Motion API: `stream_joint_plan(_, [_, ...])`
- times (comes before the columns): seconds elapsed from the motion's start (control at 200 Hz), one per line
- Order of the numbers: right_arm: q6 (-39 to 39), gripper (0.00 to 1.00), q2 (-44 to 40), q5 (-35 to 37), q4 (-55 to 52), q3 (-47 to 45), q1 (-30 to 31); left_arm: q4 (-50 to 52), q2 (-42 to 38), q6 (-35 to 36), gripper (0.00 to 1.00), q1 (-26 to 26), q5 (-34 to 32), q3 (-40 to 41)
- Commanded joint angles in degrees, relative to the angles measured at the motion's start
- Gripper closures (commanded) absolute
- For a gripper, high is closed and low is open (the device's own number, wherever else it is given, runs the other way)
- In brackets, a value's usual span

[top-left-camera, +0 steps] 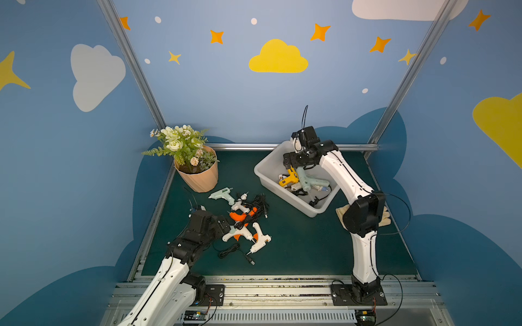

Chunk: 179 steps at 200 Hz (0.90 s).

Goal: Put the hot melt glue gun into the storage box
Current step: Place the hot melt adhesive gun in the storage box, then pick up the hot melt adhesive gun from the center of the board.

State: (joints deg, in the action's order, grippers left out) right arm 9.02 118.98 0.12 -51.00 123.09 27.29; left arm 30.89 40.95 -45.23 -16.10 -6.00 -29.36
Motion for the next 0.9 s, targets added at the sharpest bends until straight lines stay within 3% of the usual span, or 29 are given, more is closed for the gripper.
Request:
stream_joint_plan(0.0, [3.9, 0.02, -5.7, -0.7, 2.5, -7.7, 0.6, 0.8, 1.5, -2.2, 0.02, 0.3, 0.6, -1.2])
stream_joint_plan(0.411, [8.0, 0.02, -27.4, 0.6, 11.8, -34.4, 1.4, 3.3, 7.9, -16.7, 0.12, 0.4, -2.1, -3.1])
stream_joint_plan(0.646, [9.4, 0.02, -34.6, -0.1, 14.5, -40.9, 1.5, 0.0, 12.2, -21.5, 0.25, 0.2, 1.1, -2.8])
stream_joint_plan(0.891, [10.1, 0.02, -37.8, -0.2, 15.5, -43.3, 1.5, -5.2, 18.3, -26.7, 0.27, -3.3, 2.3, -2.8])
